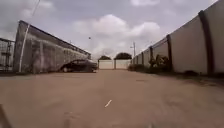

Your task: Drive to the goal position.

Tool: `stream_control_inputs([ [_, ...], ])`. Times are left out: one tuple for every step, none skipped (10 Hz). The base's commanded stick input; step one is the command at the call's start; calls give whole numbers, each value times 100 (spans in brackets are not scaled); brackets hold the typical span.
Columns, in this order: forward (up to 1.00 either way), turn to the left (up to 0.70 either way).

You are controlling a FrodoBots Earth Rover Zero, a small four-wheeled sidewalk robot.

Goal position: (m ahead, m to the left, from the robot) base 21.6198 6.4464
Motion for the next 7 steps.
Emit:
stream_control_inputs([
  [70, 0],
  [70, 0],
  [70, 0],
  [70, 0],
  [70, 0],
  [70, 0],
  [70, 0],
])
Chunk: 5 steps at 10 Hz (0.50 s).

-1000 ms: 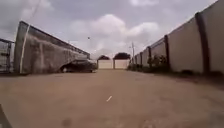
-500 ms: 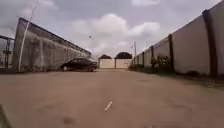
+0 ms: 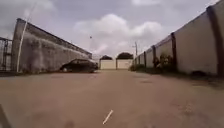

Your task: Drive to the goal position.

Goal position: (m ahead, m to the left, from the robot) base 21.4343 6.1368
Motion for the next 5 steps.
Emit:
stream_control_inputs([
  [70, 0],
  [70, 0],
  [70, 0],
  [70, 0],
  [70, 0],
])
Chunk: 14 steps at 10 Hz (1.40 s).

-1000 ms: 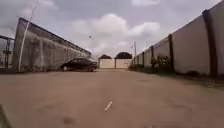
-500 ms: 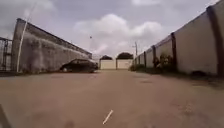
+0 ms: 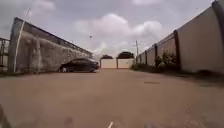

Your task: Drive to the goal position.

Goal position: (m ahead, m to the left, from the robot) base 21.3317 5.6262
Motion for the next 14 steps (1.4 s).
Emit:
stream_control_inputs([
  [70, 0],
  [70, 0],
  [70, 0],
  [70, 0],
  [70, 0],
  [70, 0],
  [70, 0],
  [70, 0],
  [70, 0],
  [70, 0],
  [70, 0],
  [70, 0],
  [70, 0],
  [70, 0],
])
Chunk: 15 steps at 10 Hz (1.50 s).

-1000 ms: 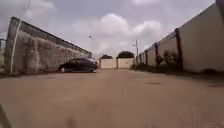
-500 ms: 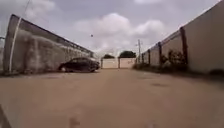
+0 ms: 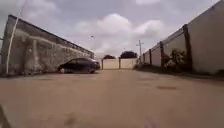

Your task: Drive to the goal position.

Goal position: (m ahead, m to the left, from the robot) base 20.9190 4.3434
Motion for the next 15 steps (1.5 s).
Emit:
stream_control_inputs([
  [70, 0],
  [70, 0],
  [70, 0],
  [70, 0],
  [70, 0],
  [70, 0],
  [70, 0],
  [70, 0],
  [70, 0],
  [70, -8],
  [70, -22],
  [70, -35],
  [70, -35],
  [70, -35],
  [70, -35],
])
